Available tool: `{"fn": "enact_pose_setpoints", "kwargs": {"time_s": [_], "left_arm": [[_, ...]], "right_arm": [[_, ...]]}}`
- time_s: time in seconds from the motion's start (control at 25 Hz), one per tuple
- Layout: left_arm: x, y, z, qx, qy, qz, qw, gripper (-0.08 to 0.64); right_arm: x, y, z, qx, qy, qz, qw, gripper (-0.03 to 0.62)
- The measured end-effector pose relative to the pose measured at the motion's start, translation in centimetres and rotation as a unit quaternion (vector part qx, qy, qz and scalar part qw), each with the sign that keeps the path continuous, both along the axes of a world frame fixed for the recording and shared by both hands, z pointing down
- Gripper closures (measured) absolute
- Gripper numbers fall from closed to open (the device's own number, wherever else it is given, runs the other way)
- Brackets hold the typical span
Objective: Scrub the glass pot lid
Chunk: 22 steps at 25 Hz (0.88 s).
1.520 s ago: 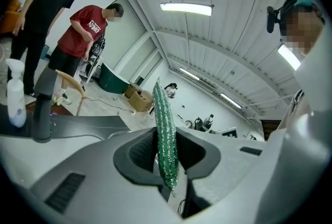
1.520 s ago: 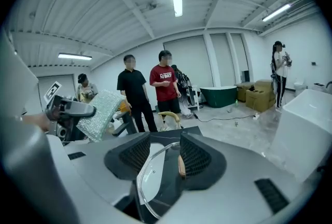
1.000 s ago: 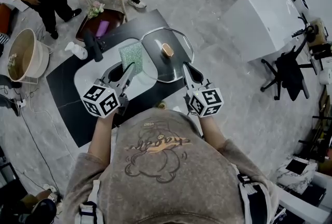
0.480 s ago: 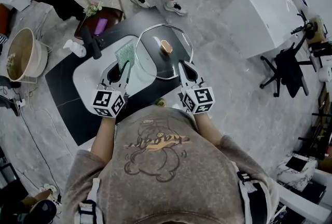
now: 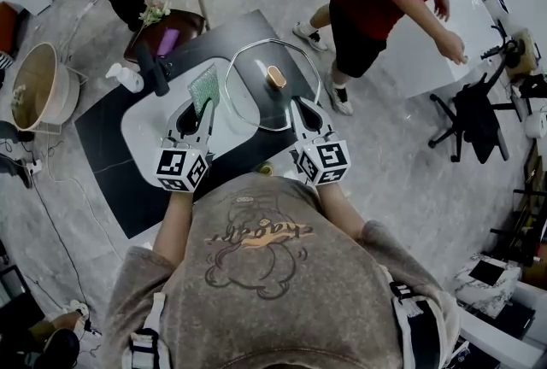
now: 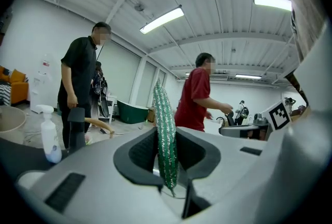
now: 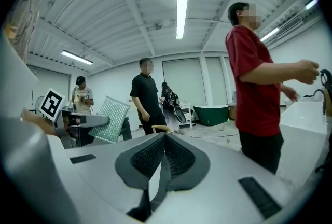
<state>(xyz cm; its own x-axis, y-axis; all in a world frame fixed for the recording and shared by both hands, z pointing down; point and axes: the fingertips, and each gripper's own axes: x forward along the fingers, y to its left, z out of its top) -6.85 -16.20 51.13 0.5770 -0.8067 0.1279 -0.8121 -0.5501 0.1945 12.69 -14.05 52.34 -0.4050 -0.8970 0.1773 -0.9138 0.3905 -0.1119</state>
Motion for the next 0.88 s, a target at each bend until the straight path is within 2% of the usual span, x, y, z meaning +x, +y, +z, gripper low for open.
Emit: {"fn": "enact_pose_setpoints", "kwargs": {"time_s": [0.88], "left_arm": [[0.04,0.0,0.07,-0.012,0.008,-0.011,0.9998,0.476]], "right_arm": [[0.63,-0.33,-0.15,-0.004,-0.008,0.013,1.0,0.566]]}}
